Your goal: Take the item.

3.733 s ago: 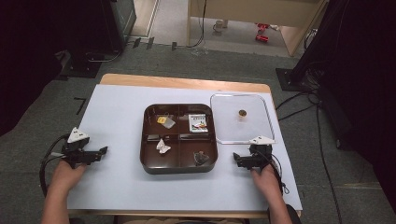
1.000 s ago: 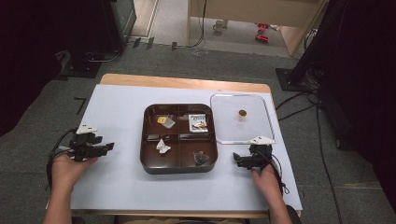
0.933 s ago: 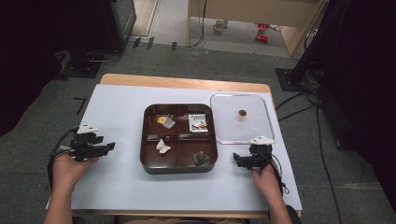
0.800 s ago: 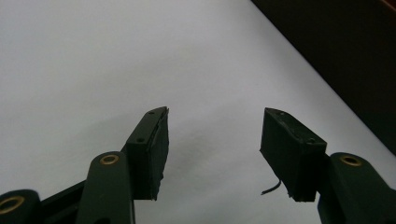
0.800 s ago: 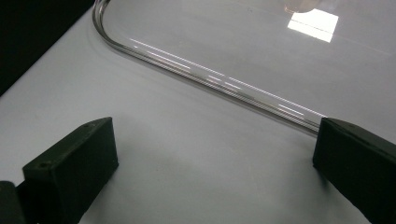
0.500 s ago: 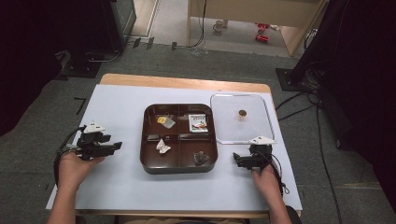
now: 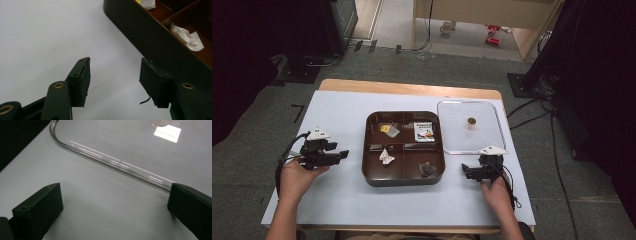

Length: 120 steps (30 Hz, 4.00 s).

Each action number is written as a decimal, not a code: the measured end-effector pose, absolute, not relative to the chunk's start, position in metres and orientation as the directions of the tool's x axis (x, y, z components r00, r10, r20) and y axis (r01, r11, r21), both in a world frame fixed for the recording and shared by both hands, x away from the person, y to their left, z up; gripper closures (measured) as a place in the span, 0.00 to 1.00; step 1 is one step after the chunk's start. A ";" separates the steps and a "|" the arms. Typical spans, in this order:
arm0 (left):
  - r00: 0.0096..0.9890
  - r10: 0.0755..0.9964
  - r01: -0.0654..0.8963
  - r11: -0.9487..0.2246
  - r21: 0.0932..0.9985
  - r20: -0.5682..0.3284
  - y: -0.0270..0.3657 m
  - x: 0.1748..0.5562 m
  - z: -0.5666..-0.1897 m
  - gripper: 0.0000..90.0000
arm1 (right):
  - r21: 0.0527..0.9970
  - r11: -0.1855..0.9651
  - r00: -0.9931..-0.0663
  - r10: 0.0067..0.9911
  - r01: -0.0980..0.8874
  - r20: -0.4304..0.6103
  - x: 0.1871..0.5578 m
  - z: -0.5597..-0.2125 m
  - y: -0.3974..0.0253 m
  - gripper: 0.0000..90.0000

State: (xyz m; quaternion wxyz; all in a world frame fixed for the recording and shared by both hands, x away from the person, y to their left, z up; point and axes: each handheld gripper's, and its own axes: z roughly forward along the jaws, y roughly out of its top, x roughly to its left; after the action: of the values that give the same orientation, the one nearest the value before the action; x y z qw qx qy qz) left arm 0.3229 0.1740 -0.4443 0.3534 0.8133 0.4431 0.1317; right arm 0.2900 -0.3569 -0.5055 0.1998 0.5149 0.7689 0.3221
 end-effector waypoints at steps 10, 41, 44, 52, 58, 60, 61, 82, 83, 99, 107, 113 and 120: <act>0.617 0.778 0.608 -0.375 0.699 -0.119 0.162 0.329 -0.436 0.47 | 0.703 0.264 -0.390 0.920 0.660 0.020 0.290 -0.506 -0.357 0.00; 0.698 0.707 0.518 -0.392 0.760 -0.112 0.123 0.324 -0.406 0.48 | 0.705 0.266 -0.390 0.921 0.658 0.016 0.289 -0.506 -0.357 0.00; 0.706 0.700 0.511 -0.392 0.765 -0.113 0.118 0.323 -0.406 0.48 | 0.705 0.266 -0.390 0.920 0.658 0.017 0.289 -0.506 -0.357 0.00; 0.732 0.672 0.503 -0.422 0.754 -0.113 0.100 0.323 -0.413 0.48 | 0.705 0.266 -0.390 0.921 0.658 0.017 0.289 -0.506 -0.357 0.00; 0.750 0.652 0.499 -0.443 0.745 -0.114 0.087 0.324 -0.420 0.48 | 0.704 0.265 -0.390 0.920 0.658 0.018 0.289 -0.506 -0.357 0.00; 0.758 0.642 0.493 -0.452 0.744 -0.113 0.082 0.324 -0.423 0.48 | 0.704 0.265 -0.390 0.921 0.659 0.019 0.290 -0.506 -0.357 0.00; 0.761 0.639 0.493 -0.455 0.742 -0.113 0.081 0.324 -0.424 0.48 | 0.704 0.265 -0.391 0.920 0.658 0.018 0.290 -0.506 -0.357 0.00; 0.780 0.623 0.498 -0.572 0.652 -0.049 0.051 0.332 -0.450 0.51 | 0.705 0.266 -0.391 0.920 0.658 0.017 0.290 -0.506 -0.357 0.00; 0.777 0.628 0.500 -0.580 0.644 -0.038 0.050 0.332 -0.451 0.50 | 0.705 0.266 -0.391 0.920 0.658 0.017 0.290 -0.506 -0.357 0.00; 0.777 0.629 0.523 -0.627 0.578 -0.022 0.050 0.337 -0.457 0.57 | 0.704 0.265 -0.390 0.920 0.659 0.019 0.290 -0.506 -0.357 0.00; 0.785 0.620 0.526 -0.653 0.546 -0.015 0.054 0.338 -0.458 0.73 | 0.704 0.265 -0.390 0.921 0.659 0.019 0.290 -0.506 -0.357 0.00; 0.760 0.648 0.566 -0.625 0.537 -0.047 0.056 0.340 -0.457 0.81 | 0.704 0.265 -0.390 0.921 0.658 0.018 0.289 -0.506 -0.357 0.00; 0.769 0.637 0.556 -0.625 0.548 -0.054 0.056 0.339 -0.456 0.90 | 0.704 0.265 -0.390 0.921 0.659 0.019 0.290 -0.506 -0.357 0.00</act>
State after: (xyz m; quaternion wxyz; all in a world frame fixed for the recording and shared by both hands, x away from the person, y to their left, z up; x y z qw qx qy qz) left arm 0.3395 0.0561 -0.4559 0.2780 0.8984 0.3321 0.0726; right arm 0.2895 -0.3566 -0.5056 0.2031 0.5135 0.7689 0.3223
